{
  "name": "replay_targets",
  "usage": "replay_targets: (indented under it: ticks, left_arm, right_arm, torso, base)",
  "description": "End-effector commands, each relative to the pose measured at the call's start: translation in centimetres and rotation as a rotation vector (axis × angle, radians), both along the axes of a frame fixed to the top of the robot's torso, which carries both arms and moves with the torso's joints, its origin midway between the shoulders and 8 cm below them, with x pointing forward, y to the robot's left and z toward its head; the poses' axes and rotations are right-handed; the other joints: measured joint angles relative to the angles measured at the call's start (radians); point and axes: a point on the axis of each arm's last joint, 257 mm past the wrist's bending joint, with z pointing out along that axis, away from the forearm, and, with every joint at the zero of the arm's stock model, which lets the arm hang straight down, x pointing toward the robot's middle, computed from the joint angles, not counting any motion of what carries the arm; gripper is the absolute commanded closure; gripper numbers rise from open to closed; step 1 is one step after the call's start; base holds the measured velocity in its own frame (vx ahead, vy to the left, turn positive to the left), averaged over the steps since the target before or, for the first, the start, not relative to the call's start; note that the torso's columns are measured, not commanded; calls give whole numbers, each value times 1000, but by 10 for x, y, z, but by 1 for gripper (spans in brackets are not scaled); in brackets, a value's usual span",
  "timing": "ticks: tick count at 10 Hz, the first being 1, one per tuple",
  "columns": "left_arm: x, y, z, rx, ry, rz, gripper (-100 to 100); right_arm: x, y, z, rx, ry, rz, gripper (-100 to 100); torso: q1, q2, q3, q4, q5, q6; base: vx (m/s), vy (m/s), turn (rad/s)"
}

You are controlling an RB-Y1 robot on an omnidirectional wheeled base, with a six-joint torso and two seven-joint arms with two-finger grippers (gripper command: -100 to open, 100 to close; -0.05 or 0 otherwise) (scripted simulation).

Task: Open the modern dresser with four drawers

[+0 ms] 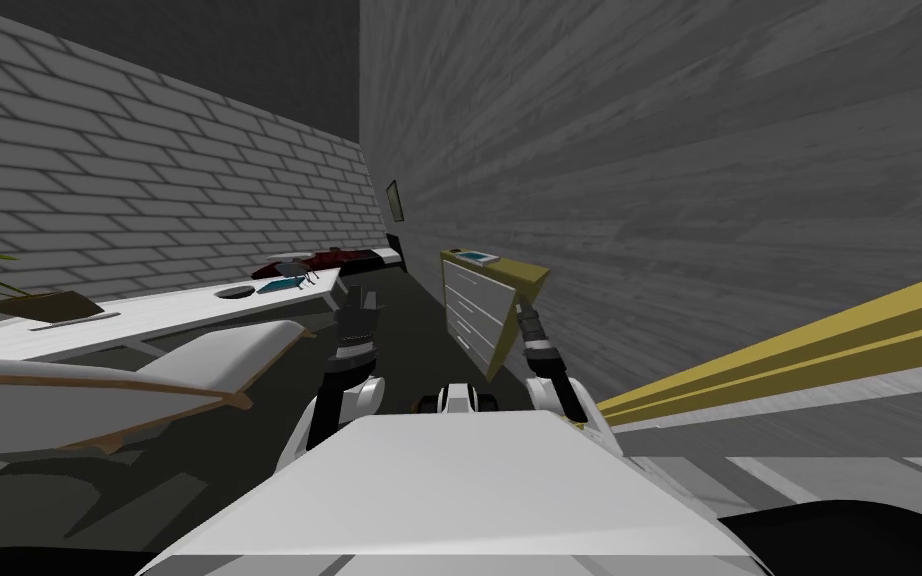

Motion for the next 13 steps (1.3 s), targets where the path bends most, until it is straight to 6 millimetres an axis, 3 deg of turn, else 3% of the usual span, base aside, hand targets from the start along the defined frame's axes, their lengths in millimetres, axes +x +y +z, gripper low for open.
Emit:
replay_targets:
  ticks: [1,2,3,4,5,6,7,8,9,10,11,12,13]
  left_arm:
    - [0,0,0,0,0,0,0]
    - [0,0,0,0,0,0,0]
    - [0,0,0,0,0,0,0]
    - [0,0,0,0,0,0,0]
    - [0,0,0,0,0,0,0]
    - [0,0,0,0,0,0,0]
    - [0,0,0,0,0,0,0]
    - [0,0,0,0,0,0,0]
    - [0,0,0,0,0,0,0]
    - [0,0,0,0,0,0,0]
    - [0,0,0,0,0,0,0]
    - [0,0,0,0,0,0,0]
    - [0,0,0,0,0,0,0]
  right_arm:
    - [18,7,-51,-85,128,-10,-100]
    - [18,7,-51,-89,128,-11,-100]
    - [25,10,-75,-134,190,-19,-100]
    - [25,10,-75,-134,191,-19,-100]
    - [31,12,-97,-182,247,-27,-100]
    - [31,11,-101,-182,256,-28,-100]
    - [36,13,-125,-233,316,-38,-100]
    - [36,12,-127,-233,321,-38,-100]
    - [39,12,-151,-285,381,-48,-100]
    - [39,12,-154,-288,387,-49,-100]
    - [41,12,-180,-343,446,-58,-100]
    - [41,11,-181,-345,452,-61,-100]
    - [42,9,-207,-398,514,-72,-100]
  torso:
    - [1,-1,0,0,0,0]
    - [6,-1,-1,0,1,0]
    - [3,0,0,0,1,0]
    - [2,1,0,0,0,0]
    - [1,0,0,0,0,0]
    - [3,0,0,0,1,0]
    - [3,0,0,0,1,0]
    - [3,0,0,0,1,0]
    - [3,0,0,0,1,0]
    - [4,-1,-1,0,1,0]
    - [4,-1,-1,0,1,0]
    - [4,0,0,0,1,0]
    - [3,1,1,0,1,0]
  base:
    - [34,179,-34]
    - [13,135,-20]
    - [13,116,-16]
    - [12,93,-17]
    - [23,117,-19]
    - [18,104,-19]
    - [18,105,-23]
    - [14,99,-16]
    - [35,127,-28]
    - [37,119,-14]
    - [19,131,-25]
    - [6,122,-14]
    - [19,139,-33]
